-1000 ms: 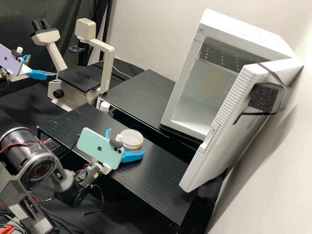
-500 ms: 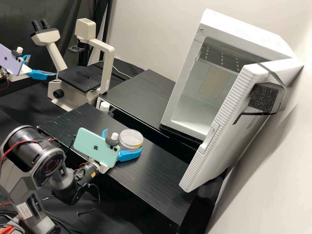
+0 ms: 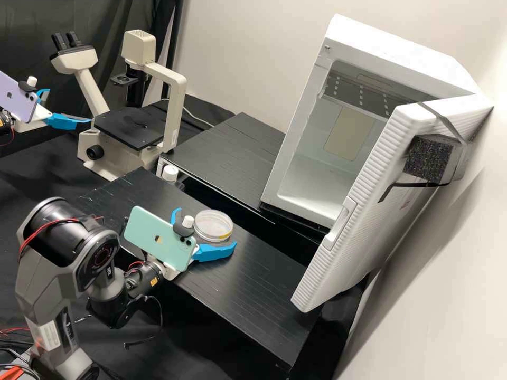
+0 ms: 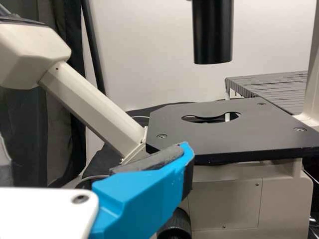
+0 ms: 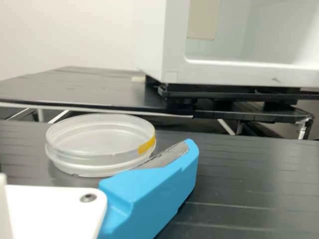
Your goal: Return the petri dish to the incubator.
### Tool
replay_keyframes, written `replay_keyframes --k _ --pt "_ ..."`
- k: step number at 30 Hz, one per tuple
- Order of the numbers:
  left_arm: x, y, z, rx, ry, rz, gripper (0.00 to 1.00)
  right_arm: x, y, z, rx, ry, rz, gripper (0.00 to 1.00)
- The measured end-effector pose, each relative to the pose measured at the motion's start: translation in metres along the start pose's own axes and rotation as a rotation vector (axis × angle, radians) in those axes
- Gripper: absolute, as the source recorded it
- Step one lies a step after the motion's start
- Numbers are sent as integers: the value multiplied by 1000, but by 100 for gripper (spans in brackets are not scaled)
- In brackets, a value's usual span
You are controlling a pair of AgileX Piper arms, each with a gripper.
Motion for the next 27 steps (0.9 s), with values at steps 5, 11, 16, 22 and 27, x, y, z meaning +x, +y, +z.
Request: replay_keyframes --k 5,11,16,22,27 --pt "0 0 0 0 0 0 100 4 -2 1 2 0 3 0" --pt "0 0 0 0 0 0 100 6 -3 2 -2 -6 3 0" --pt "0 0 0 0 0 0 100 7 -2 1 -2 -2 11 0" --pt "0 0 0 0 0 0 100 8 -2 1 -6 3 7 0" --pt "0 0 0 0 0 0 100 10 -3 2 -6 3 7 0"
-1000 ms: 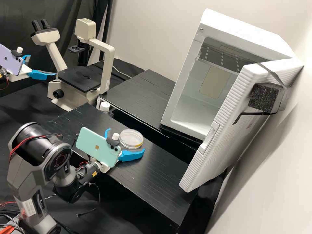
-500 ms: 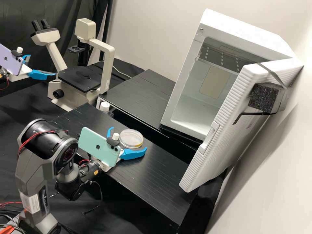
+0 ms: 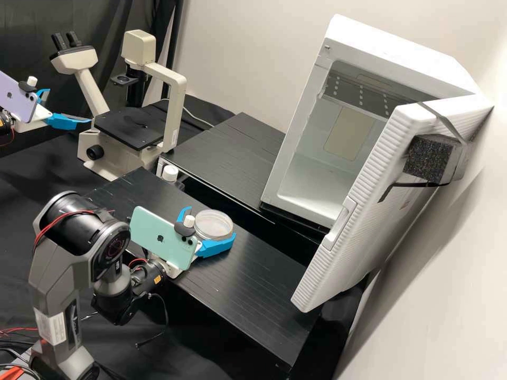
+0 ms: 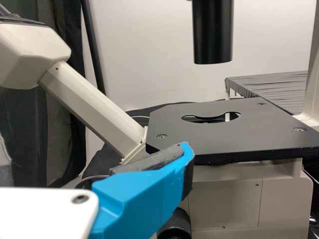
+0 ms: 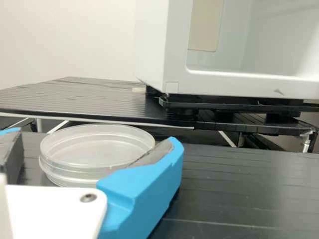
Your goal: Return the petri dish to the incubator.
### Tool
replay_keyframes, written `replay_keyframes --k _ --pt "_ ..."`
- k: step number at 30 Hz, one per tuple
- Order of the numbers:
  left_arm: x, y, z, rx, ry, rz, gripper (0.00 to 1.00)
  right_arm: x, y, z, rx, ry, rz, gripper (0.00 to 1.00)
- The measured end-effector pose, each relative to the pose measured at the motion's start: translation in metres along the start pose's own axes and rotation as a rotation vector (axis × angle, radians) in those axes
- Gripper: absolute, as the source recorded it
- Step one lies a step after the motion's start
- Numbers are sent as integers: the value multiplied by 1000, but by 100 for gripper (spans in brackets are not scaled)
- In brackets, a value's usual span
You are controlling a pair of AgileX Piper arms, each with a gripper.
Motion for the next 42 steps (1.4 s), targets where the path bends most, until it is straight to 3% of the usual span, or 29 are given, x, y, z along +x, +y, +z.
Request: replay_keyframes --k 29,36,42 --pt "0 0 0 0 0 0 100 7 0 1 0 6 -3 0" --pt "0 0 0 0 0 0 100 3 22 7 0 7 26 0" --pt "0 0 0 0 0 0 100 13 59 21 22 -49 165 0"
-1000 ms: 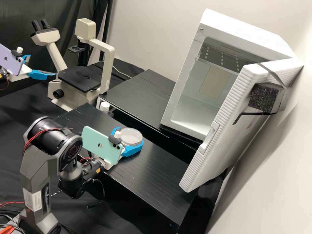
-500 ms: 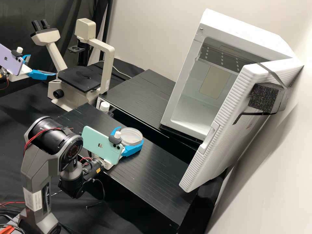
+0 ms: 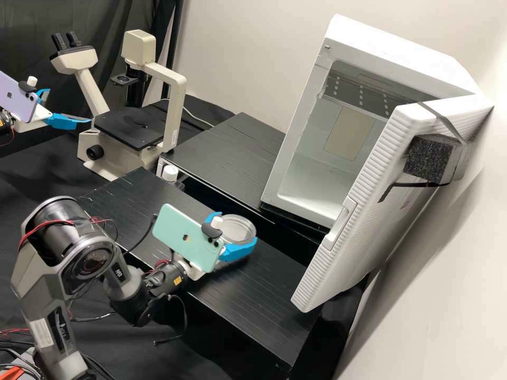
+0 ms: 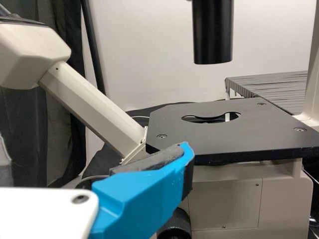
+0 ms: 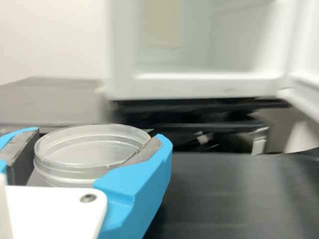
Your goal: Return the petri dish to the incubator.
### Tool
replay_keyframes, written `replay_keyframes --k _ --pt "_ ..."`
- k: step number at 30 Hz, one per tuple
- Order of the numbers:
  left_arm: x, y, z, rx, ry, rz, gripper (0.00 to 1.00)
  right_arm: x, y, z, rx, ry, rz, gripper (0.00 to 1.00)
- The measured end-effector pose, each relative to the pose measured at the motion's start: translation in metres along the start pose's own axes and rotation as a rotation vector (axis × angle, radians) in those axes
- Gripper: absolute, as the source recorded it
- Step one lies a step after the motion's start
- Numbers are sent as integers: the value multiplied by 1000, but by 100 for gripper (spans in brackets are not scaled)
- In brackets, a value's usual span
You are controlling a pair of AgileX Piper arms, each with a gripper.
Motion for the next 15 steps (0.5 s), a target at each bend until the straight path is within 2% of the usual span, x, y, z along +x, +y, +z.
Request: replay_keyframes --k 3,7,15 --pt "0 0 0 0 0 0 100 10 15 3 5 0 61 0" --pt "0 0 0 0 0 0 100 36 38 5 -11 16 144 0" --pt "0 0 0 0 0 0 100 95 67 3 -26 17 208 0"
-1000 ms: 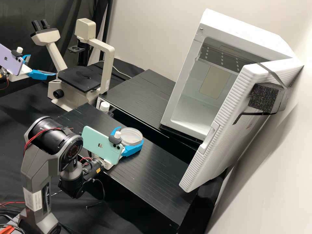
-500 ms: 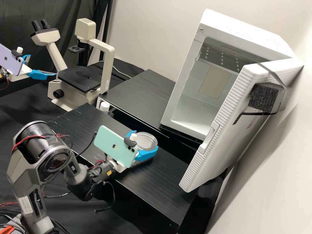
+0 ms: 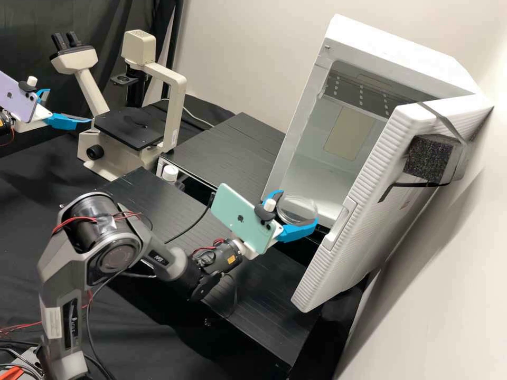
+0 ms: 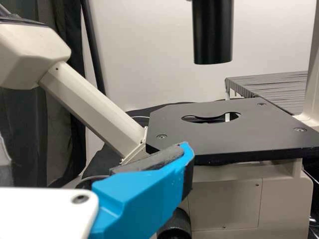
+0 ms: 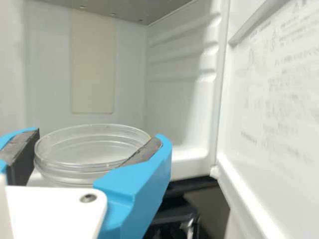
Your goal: Return the petri dish to the incubator.
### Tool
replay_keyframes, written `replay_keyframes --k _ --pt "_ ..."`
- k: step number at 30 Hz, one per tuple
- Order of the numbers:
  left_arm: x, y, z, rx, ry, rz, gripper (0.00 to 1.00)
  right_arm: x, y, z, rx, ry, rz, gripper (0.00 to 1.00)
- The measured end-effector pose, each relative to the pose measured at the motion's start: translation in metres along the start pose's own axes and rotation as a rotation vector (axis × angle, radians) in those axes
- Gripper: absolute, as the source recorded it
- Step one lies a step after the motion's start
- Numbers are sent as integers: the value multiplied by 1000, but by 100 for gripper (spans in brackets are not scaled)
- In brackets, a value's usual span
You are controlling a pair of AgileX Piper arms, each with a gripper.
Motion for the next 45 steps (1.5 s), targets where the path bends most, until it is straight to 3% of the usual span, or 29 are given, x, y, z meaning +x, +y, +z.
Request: replay_keyframes --k 14,25,28,36,45 --pt "0 0 0 0 0 0 100 99 8 11 -2 -88 -12 0" --pt "0 0 0 0 0 0 100 150 -15 4 7 -89 -84 0" --pt "0 0 0 0 0 0 100 160 -23 8 6 -116 -114 0" --pt "0 0 0 0 0 0 100 180 -36 14 -44 -138 -137 0" --pt "0 0 0 0 0 0 100 188 -40 16 -39 -142 -137 0"
